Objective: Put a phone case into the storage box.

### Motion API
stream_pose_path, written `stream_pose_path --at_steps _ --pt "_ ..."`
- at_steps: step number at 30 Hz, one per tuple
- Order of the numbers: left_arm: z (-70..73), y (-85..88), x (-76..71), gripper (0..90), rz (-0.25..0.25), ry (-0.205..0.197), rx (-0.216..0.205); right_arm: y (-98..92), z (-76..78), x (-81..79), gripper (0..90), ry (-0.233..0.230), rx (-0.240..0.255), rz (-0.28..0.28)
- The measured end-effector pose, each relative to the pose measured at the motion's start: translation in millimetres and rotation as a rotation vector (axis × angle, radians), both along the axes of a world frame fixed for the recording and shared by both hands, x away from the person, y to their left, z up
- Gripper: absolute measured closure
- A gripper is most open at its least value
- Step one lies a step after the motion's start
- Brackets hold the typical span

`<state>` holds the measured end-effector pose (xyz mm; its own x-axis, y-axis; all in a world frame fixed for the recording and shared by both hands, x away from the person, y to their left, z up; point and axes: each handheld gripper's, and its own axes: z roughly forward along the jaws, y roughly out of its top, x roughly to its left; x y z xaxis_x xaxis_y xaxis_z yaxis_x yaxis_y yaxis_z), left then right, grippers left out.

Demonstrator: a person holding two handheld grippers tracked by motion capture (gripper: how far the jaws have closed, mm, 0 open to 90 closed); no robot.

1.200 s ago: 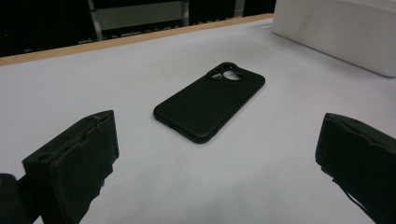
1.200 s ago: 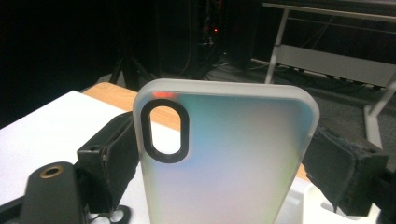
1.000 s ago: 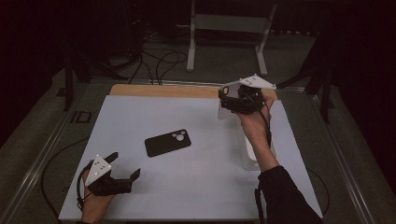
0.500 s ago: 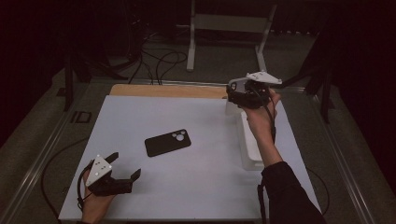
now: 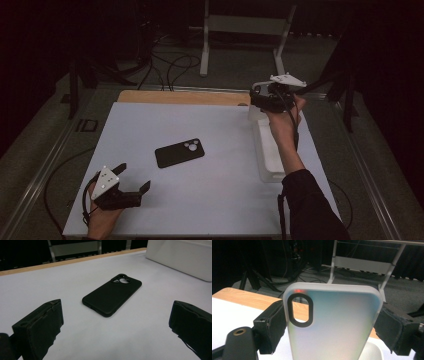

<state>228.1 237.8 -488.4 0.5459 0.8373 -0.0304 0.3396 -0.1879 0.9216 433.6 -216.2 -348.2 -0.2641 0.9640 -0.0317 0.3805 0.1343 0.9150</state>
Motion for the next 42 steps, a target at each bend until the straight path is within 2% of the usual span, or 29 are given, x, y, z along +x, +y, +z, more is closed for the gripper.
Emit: stream_pose_path --at_steps 19,32,42 --pt "-0.1 0.0 -0.1 0.1 0.003 0.001 -0.001 -33.0 -14.7 18.3 16.6 0.055 0.007 -0.124" --pt "-0.1 0.2 -0.4 0.1 0.001 -0.002 0.001 -35.0 -37.3 34.1 16.5 0.118 0.001 -0.165" --pt "-0.2 0.2 -0.5 0.1 -0.001 -0.002 -0.001 -33.6 -59.3 43.9 16.5 0.168 -0.011 -0.174"
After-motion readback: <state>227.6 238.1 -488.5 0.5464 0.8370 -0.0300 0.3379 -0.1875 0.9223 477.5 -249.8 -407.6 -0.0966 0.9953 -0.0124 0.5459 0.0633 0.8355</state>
